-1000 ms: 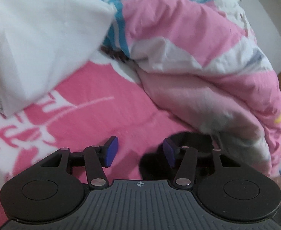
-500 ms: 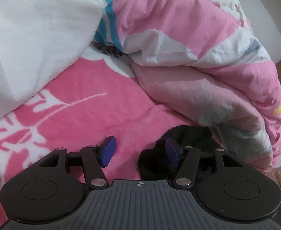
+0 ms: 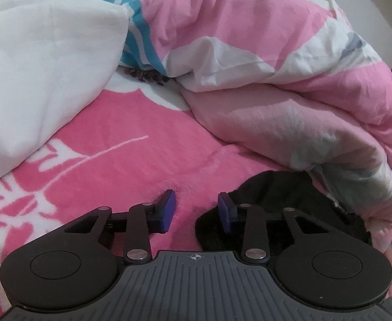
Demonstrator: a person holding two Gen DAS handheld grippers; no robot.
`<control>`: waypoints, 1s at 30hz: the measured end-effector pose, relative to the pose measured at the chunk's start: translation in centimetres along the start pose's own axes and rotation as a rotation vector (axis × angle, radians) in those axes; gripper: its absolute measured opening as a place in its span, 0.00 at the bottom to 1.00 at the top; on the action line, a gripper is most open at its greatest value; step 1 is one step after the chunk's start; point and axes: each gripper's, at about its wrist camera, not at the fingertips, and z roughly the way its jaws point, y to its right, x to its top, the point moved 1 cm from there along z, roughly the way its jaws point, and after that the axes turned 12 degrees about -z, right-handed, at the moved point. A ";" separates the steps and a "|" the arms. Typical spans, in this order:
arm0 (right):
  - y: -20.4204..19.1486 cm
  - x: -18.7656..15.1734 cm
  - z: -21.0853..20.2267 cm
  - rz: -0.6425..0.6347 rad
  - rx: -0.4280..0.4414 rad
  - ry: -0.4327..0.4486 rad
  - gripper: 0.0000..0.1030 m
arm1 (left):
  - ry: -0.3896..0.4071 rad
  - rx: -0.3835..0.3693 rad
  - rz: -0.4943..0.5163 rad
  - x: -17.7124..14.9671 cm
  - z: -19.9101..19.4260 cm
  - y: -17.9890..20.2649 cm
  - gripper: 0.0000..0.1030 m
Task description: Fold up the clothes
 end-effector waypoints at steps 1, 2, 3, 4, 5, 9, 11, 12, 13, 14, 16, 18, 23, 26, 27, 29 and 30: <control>0.3 0.3 -0.3 -0.002 -0.037 0.008 0.02 | -0.001 -0.003 -0.010 0.1 0.0 -0.1 0.33; 1.0 0.5 -0.7 0.015 -0.086 0.020 0.08 | 0.000 -0.005 -0.016 0.1 0.0 -0.2 0.33; 2.2 0.7 -0.9 0.052 -0.142 0.032 0.15 | 0.001 -0.004 -0.019 0.2 0.0 -0.2 0.33; 3.5 0.7 -1.1 0.097 -0.193 0.040 0.31 | 0.004 -0.002 -0.017 0.2 0.1 -0.2 0.31; 4.5 0.7 -1.2 0.133 -0.234 0.046 0.37 | 0.008 0.003 -0.012 0.2 0.2 -0.1 0.30; 6.8 0.1 -0.1 0.177 -0.276 -0.002 0.37 | 0.016 0.025 0.000 0.3 0.8 -0.1 0.24; 7.0 -0.7 0.6 0.206 -0.236 -0.038 0.29 | 0.016 0.030 -0.006 0.5 1.1 -0.1 0.24; 6.7 -1.0 0.6 0.208 -0.219 -0.036 0.29 | 0.017 0.032 -0.007 0.5 1.2 0.0 0.24; 6.3 -1.2 0.4 0.206 -0.205 -0.027 0.28 | 0.017 0.033 -0.008 0.6 1.2 0.1 0.24; 5.9 -1.5 0.2 0.203 -0.190 -0.019 0.27 | 0.017 0.034 -0.008 0.6 1.3 0.1 0.24; 4.6 -2.0 0.0 0.188 -0.142 -0.021 0.23 | 0.016 0.037 -0.010 0.5 1.4 0.2 0.24; 3.3 -2.2 -0.2 0.140 -0.106 -0.027 0.21 | 0.014 0.034 -0.019 0.6 1.3 0.1 0.24; 1.7 -2.0 -1.0 0.081 0.047 -0.023 0.20 | -0.002 0.007 -0.080 1.0 1.1 -0.5 0.24; 2.3 -1.1 -2.2 0.080 0.059 0.022 0.21 | -0.003 -0.009 -0.112 1.3 0.7 -0.8 0.25; 2.8 -0.7 -2.5 0.097 0.023 0.045 0.22 | 0.000 -0.012 -0.117 1.4 0.6 -0.9 0.26; 3.8 0.0 -2.7 0.114 -0.058 0.076 0.23 | 0.007 -0.012 -0.123 1.5 0.3 -1.0 0.26; 4.2 0.3 -2.5 0.104 -0.103 0.081 0.24 | 0.008 -0.013 -0.126 1.6 0.2 -1.0 0.26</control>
